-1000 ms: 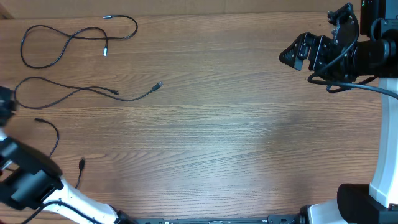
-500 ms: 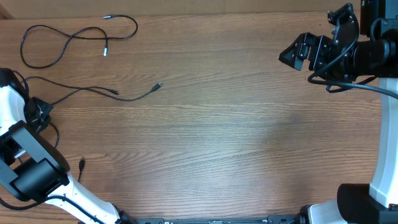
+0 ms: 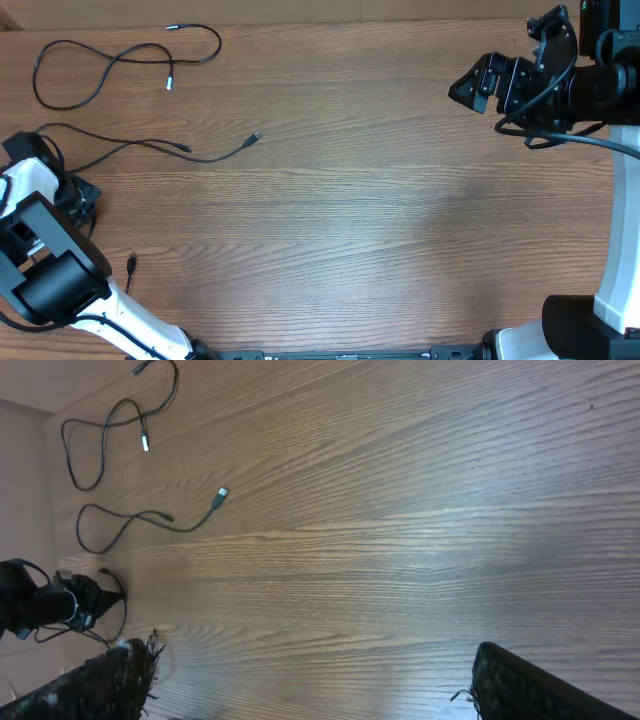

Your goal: Untangle cables

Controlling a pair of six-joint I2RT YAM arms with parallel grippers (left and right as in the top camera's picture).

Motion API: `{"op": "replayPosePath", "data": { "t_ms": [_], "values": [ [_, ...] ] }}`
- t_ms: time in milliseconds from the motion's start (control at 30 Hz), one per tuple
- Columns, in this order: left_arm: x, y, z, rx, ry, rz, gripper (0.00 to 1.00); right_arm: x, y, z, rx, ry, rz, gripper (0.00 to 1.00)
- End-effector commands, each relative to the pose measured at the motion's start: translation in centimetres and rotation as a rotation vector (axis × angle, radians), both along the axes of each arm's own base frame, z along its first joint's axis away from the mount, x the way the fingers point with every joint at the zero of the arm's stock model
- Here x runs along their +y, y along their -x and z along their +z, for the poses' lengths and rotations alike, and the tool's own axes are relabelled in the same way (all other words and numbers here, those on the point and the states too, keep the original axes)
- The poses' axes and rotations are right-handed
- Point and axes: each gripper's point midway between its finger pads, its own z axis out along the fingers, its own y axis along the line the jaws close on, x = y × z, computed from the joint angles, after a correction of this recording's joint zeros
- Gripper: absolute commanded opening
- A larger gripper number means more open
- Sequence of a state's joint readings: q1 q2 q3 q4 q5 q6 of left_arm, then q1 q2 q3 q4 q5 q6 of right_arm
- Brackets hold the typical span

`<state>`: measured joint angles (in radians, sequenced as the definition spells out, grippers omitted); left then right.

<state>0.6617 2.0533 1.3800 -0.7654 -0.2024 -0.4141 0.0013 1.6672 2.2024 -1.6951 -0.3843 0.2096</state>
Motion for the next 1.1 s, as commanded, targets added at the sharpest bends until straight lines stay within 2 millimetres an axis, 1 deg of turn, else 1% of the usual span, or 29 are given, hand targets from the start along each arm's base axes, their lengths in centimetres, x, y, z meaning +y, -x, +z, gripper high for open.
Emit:
{"op": "replayPosePath", "data": {
  "t_ms": [0, 100, 200, 433, 500, 567, 667, 767, 867, 1067],
  "values": [
    [-1.2, 1.3, -1.4, 0.034, 0.052, -0.012, 0.04, -0.3, 0.0, 0.0, -0.003, 0.009, -0.007, 1.0],
    [-2.5, 0.9, -1.6, 0.012, 0.12, -0.048, 0.04, -0.2, 0.0, 0.0, -0.003, 0.009, -0.007, 1.0],
    [-4.2, 0.8, -1.8, -0.009, 0.212, -0.086, 0.04, -0.2, 0.0, 0.0, -0.003, 0.009, -0.007, 1.0],
    [-8.9, 1.4, -1.4, -0.03, 0.45, -0.068, 0.04, -0.2, 0.0, 0.0, -0.003, 0.009, -0.007, 1.0],
    [-9.9, 1.9, -1.1, -0.016, 0.499, -0.039, 0.04, -0.2, 0.0, 0.0, -0.004, 0.009, -0.007, 1.0],
    [-10.5, 2.6, -0.9, 0.01, 0.524, 0.007, 0.04, -0.3, -0.1, 0.0, -0.007, 0.009, -0.007, 1.0],
    [-10.3, 2.9, -0.5, 0.014, 0.534, 0.055, 0.04, -0.3, -0.1, 0.0, -0.006, 0.009, -0.007, 1.0],
    [-9.6, 2.4, 0.7, -0.013, 0.548, 0.066, 0.04, -0.3, -0.1, 0.0, -0.006, 0.009, -0.007, 1.0],
    [-8.4, 1.2, 2.7, -0.051, 0.539, 0.05, 0.04, -0.3, -0.1, 0.0, -0.007, 0.009, -0.007, 1.0],
    [-5.7, -1.9, 7.1, -0.144, 0.454, -0.072, 0.04, -0.3, -0.1, 0.0, -0.006, 0.009, -0.007, 1.0]
  ]
}}
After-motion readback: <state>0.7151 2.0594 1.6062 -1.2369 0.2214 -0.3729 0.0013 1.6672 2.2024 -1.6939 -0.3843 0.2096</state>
